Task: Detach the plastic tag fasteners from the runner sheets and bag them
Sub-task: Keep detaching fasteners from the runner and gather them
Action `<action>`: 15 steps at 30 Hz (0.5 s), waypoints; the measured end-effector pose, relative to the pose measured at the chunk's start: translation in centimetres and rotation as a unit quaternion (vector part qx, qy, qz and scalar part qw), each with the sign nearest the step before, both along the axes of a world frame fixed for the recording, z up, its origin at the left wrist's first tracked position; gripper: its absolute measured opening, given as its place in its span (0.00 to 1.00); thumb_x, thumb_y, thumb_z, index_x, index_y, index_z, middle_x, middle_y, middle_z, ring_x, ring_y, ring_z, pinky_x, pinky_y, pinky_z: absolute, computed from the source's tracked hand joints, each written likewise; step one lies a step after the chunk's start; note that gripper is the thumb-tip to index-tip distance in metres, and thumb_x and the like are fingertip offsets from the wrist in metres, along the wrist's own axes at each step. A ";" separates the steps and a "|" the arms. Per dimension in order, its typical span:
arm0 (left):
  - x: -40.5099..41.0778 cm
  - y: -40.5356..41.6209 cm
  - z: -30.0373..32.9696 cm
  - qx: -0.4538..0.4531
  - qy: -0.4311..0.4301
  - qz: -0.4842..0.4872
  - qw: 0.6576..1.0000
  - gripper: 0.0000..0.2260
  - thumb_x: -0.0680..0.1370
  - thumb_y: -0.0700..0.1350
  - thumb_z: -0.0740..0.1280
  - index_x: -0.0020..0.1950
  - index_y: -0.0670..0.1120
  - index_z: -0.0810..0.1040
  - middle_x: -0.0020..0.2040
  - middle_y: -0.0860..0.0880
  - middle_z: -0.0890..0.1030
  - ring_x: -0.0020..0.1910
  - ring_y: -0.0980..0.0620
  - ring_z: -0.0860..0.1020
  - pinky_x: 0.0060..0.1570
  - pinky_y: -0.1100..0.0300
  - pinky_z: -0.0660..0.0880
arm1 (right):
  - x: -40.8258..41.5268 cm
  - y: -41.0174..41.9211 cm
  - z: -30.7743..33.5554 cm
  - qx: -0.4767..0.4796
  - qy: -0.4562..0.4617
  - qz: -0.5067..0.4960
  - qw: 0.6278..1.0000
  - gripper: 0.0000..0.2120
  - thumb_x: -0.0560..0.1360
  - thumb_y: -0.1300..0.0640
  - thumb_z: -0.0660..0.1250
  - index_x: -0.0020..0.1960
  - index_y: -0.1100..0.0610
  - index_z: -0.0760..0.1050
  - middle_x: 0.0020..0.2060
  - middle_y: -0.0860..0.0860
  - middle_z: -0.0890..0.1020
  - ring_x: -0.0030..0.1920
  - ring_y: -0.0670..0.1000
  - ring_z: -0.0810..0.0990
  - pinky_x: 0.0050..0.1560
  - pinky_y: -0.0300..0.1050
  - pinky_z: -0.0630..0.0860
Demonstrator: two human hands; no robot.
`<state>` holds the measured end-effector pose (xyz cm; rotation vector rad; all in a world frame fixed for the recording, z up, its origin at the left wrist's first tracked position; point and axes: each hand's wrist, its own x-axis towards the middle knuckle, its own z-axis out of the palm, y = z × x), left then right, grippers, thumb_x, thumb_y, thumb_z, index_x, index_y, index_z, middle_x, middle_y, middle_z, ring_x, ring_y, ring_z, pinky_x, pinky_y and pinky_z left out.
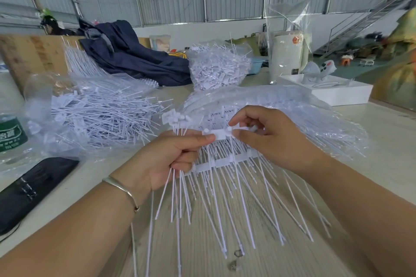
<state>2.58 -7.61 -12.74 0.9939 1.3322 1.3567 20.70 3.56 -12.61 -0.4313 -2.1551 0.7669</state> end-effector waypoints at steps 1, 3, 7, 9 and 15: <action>0.0 0.0 -0.1 0.003 0.001 0.006 1.000 0.08 0.60 0.45 0.78 0.26 0.50 0.79 0.28 0.54 0.60 0.21 0.59 0.55 0.17 0.69 0.53 | 0.0 0.0 0.0 0.001 -0.002 0.000 1.000 0.03 0.73 0.56 0.72 0.46 0.53 0.81 0.38 0.49 0.76 0.36 0.42 0.72 0.37 0.30 0.67; -0.2 0.1 -0.1 0.011 -0.001 0.014 1.000 0.10 0.60 0.45 0.78 0.26 0.50 0.78 0.28 0.54 0.60 0.21 0.59 0.56 0.17 0.69 0.53 | 0.2 0.1 0.1 -0.010 -0.007 0.000 1.000 0.02 0.73 0.55 0.72 0.46 0.53 0.81 0.37 0.49 0.76 0.34 0.41 0.72 0.36 0.29 0.67; -0.5 0.1 0.1 0.013 -0.019 0.016 1.000 0.10 0.60 0.44 0.78 0.26 0.50 0.78 0.28 0.54 0.60 0.21 0.59 0.56 0.16 0.69 0.54 | 0.5 0.8 0.4 -0.036 -0.060 -0.026 0.997 0.14 0.74 0.49 0.72 0.38 0.59 0.77 0.24 0.44 0.69 0.25 0.42 0.65 0.28 0.31 0.63; -0.5 0.0 0.2 0.013 -0.032 0.012 0.999 0.11 0.60 0.44 0.78 0.26 0.50 0.76 0.28 0.55 0.60 0.21 0.60 0.56 0.16 0.69 0.54 | 0.7 1.1 0.5 -0.044 -0.082 -0.046 0.995 0.21 0.73 0.46 0.72 0.35 0.62 0.72 0.22 0.43 0.65 0.25 0.43 0.63 0.28 0.32 0.62; -0.1 -0.1 0.2 0.041 -0.100 -0.052 0.993 0.15 0.66 0.42 0.76 0.28 0.51 0.71 0.26 0.55 0.61 0.19 0.61 0.57 0.17 0.70 0.54 | 0.9 0.8 1.0 -0.150 -0.072 0.014 0.986 0.25 0.68 0.41 0.72 0.34 0.62 0.70 0.27 0.50 0.70 0.29 0.45 0.67 0.35 0.34 0.65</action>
